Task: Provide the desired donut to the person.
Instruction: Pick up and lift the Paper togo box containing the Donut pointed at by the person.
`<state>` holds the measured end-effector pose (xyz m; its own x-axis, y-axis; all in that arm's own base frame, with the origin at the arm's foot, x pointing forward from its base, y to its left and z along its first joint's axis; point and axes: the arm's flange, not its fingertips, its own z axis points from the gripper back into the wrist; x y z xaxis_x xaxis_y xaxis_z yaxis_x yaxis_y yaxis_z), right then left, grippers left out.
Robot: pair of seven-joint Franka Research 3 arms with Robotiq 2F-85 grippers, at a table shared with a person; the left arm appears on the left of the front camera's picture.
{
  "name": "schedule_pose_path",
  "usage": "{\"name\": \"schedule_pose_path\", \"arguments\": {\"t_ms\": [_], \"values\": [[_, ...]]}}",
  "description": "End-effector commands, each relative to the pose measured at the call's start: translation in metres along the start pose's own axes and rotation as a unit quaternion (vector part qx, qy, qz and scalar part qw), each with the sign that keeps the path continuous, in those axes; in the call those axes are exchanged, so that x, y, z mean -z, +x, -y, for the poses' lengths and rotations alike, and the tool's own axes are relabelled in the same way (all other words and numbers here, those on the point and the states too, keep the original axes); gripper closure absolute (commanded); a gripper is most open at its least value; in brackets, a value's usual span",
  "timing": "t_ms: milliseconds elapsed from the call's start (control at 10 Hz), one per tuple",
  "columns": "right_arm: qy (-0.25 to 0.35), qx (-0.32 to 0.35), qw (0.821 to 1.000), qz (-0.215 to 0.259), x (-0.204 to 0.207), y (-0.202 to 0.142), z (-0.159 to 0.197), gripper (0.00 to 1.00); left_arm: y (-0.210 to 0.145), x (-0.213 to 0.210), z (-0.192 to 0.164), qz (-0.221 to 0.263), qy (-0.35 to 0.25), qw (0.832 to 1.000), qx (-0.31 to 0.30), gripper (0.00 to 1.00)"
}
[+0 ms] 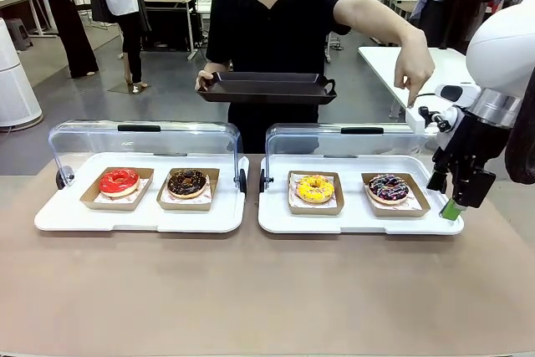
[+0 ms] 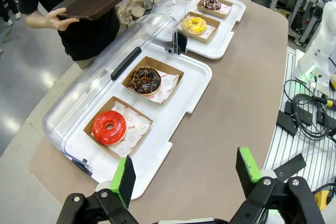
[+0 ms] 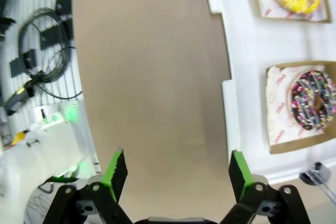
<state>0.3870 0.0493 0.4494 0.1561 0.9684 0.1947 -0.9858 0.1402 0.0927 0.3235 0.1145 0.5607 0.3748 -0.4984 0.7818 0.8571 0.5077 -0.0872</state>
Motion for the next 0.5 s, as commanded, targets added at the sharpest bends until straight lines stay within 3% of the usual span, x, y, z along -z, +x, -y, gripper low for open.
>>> {"name": "schedule_pose_path", "arguments": {"t_ms": [0, 400], "values": [[-0.012, -0.024, 0.999, -0.024, 0.012, 0.003, -0.002, 0.0, 0.0, 0.0, -0.001, 0.009, -0.003, 1.0, 0.004, 0.0], [-0.047, -0.049, 0.995, -0.067, 0.041, -0.004, 0.031, 0.0, 0.0, 0.0, -0.001, 0.009, -0.003, 1.0, 0.004, 0.0]]}}
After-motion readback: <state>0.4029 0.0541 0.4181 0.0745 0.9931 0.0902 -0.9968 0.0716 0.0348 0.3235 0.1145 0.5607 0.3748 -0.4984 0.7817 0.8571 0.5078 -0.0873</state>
